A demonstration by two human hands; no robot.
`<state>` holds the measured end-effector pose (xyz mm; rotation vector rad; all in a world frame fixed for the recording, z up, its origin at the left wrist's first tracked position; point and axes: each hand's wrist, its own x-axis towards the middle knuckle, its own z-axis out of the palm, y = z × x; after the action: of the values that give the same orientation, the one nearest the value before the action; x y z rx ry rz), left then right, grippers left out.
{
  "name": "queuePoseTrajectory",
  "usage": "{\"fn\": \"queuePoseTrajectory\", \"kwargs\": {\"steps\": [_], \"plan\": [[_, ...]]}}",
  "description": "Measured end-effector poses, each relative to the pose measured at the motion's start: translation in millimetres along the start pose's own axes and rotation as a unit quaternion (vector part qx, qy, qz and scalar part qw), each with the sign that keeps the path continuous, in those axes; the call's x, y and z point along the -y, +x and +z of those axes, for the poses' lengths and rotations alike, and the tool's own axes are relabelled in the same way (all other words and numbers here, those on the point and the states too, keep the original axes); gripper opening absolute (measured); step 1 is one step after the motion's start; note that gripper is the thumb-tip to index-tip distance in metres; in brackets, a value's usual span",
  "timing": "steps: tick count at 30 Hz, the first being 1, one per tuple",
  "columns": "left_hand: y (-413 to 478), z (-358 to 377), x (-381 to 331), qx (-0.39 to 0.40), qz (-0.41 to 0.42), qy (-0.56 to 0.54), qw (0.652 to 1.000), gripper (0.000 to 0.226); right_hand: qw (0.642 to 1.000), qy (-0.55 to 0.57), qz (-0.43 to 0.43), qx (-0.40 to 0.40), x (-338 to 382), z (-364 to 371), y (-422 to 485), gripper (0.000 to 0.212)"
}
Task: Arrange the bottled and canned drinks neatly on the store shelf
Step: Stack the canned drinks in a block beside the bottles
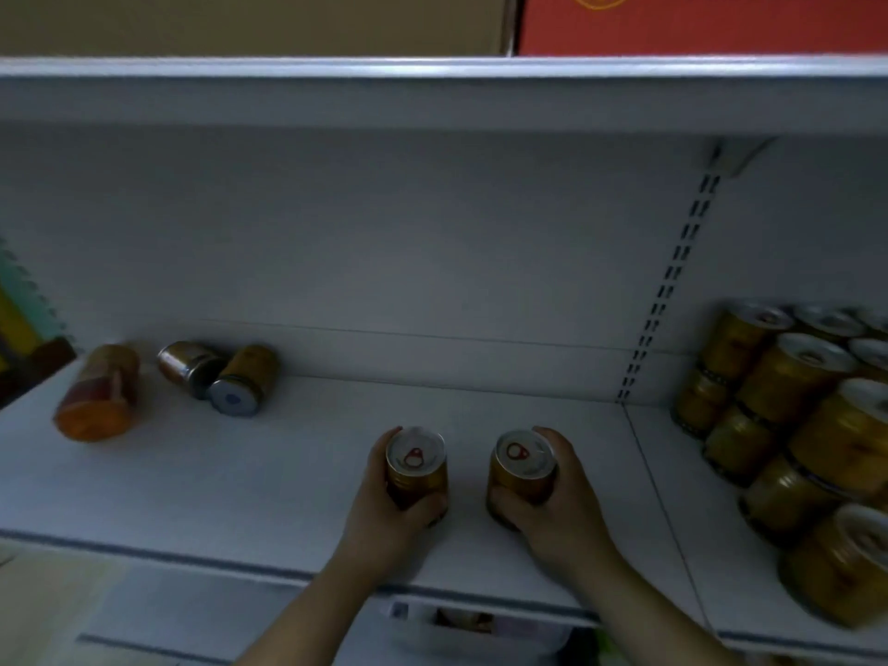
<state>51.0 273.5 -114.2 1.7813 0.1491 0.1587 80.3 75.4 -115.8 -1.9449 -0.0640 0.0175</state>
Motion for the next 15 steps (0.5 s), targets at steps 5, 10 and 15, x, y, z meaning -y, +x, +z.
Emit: {"fn": "queuePoseTrajectory", "kwargs": {"steps": [5,10,15], "plan": [[-4,2,-2,-0.001,0.002,0.028,1.000,0.083,0.996,0.005,0.025,-0.083,-6,-11,-37,0.066],[-11,19,-5,-0.026,0.027,0.016,0.999,0.079,0.990,0.026,0.051,-0.132,-7,-9,-61,0.067],[-43,46,-21,0.022,0.005,-0.034,0.999,0.073,0.987,0.046,0.080,-0.129,-4,-25,-88,0.060]]}}
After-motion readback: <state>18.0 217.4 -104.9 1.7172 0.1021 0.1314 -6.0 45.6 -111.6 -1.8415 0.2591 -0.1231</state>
